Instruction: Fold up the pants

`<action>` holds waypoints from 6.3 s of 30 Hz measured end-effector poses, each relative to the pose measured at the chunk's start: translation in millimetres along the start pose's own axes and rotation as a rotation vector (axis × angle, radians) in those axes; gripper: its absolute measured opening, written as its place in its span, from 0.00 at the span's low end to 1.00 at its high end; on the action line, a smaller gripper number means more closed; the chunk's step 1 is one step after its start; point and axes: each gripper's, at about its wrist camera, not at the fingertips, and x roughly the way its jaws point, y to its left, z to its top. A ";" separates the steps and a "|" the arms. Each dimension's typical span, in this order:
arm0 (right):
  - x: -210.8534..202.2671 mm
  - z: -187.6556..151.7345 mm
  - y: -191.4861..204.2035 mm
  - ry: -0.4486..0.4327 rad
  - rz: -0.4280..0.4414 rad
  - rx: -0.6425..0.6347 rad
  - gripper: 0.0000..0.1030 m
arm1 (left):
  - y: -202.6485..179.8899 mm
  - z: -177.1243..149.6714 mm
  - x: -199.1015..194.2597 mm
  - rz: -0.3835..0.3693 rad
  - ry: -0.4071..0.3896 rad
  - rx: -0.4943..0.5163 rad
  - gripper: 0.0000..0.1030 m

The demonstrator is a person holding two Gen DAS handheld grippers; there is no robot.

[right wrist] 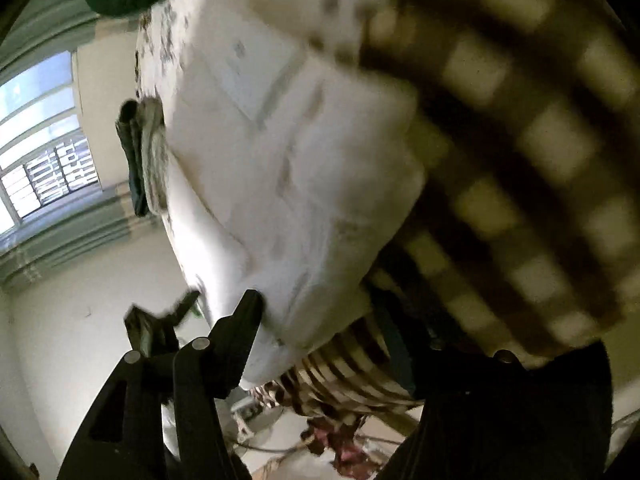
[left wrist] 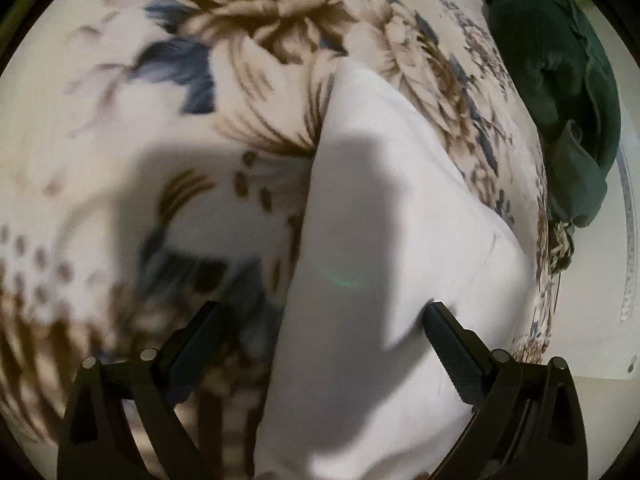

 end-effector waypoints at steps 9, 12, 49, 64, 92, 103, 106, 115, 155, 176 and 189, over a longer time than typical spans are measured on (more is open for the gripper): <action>34.3 8.8 12.2 -0.045 0.145 -0.027 0.71 | 2.9 14.1 10.9 -0.066 0.014 0.017 0.98; 41.8 10.4 9.7 -0.042 0.108 -0.046 0.70 | 6.1 10.9 6.6 -0.079 -0.005 0.028 0.95; 39.6 20.3 438.2 -0.271 0.179 -0.449 0.37 | -61.6 289.9 -260.2 -0.313 -0.402 0.110 0.30; 342.3 200.9 600.5 -0.302 0.136 -0.482 0.37 | 57.3 575.4 -156.4 -0.201 -0.273 0.108 0.31; 211.2 42.1 678.5 -0.573 -0.686 -0.945 0.99 | -40.5 379.3 -290.9 0.376 -0.518 0.368 0.92; 80.0 -94.7 704.2 -0.676 -0.645 -1.027 0.99 | -84.5 256.4 -400.9 0.351 -0.650 0.384 0.92; 39.5 -137.6 706.6 -0.694 -0.627 -1.056 0.99 | -96.0 218.6 -429.4 0.349 -0.682 0.391 0.92; -81.8 -258.9 694.7 -0.763 -0.555 -1.151 0.99 | -118.3 108.4 -492.6 0.345 -0.778 0.387 0.92; -217.7 -422.9 692.0 -0.820 -0.429 -1.289 1.00 | -123.6 -18.0 -582.6 0.369 -0.913 0.365 1.00; -215.7 -430.8 701.1 -0.808 -0.417 -1.297 1.00 | -122.4 -20.7 -596.3 0.359 -0.909 0.364 1.00; -215.1 -430.7 700.9 -0.813 -0.417 -1.299 1.00 | -124.3 -20.4 -594.9 0.359 -0.909 0.364 1.00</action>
